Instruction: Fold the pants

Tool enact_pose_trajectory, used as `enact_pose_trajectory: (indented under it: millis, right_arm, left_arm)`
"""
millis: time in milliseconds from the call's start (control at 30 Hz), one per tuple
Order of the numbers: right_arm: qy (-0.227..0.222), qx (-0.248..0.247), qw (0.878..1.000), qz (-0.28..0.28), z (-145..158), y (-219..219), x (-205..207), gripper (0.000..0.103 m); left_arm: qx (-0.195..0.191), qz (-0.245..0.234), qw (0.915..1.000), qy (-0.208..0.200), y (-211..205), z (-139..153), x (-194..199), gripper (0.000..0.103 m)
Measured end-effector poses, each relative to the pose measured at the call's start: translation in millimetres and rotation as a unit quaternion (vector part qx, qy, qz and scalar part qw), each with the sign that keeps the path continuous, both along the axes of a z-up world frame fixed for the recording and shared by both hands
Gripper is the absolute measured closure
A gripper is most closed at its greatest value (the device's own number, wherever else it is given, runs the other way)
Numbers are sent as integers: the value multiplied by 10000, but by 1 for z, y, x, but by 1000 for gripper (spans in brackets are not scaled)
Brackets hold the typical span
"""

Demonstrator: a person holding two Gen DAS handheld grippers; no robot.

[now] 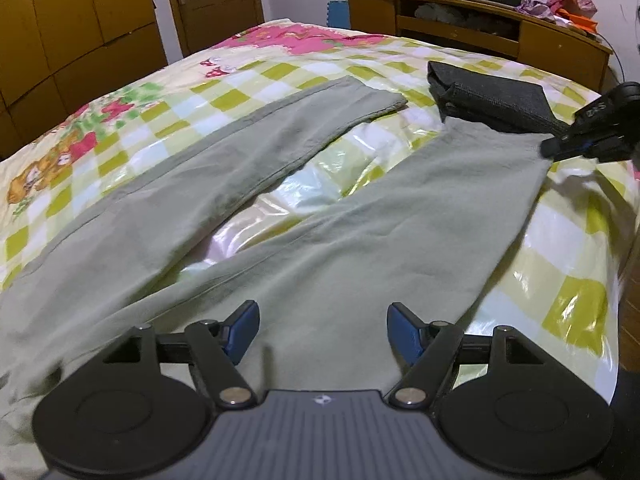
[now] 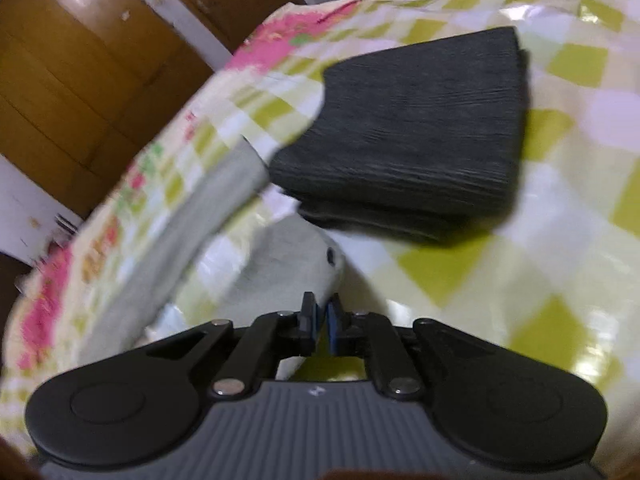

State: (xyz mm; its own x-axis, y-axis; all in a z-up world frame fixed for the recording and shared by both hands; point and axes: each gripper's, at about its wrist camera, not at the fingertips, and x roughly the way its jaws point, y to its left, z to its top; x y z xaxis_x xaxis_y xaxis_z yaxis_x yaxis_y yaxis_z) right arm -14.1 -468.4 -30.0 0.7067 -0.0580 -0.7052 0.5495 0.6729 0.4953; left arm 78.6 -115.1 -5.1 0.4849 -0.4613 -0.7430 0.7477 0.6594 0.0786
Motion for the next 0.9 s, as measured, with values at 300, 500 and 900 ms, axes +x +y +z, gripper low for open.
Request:
enact_pose_trajectory:
  millis: [300,500,900]
  right_arm:
    - [-138,-1623,9671,1954,52,78,58,67]
    - [-368,-1489,8907,4279,46,198,209,63]
    - [-27,-2082,7839,5849,-1,342,391,54]
  left_arm:
    - [58,800,9955,-508,110,31,41,20]
    - [513,1499,9841,-797,211,40,111,13]
    - [353,2704,9621,57,328,-11,273,13]
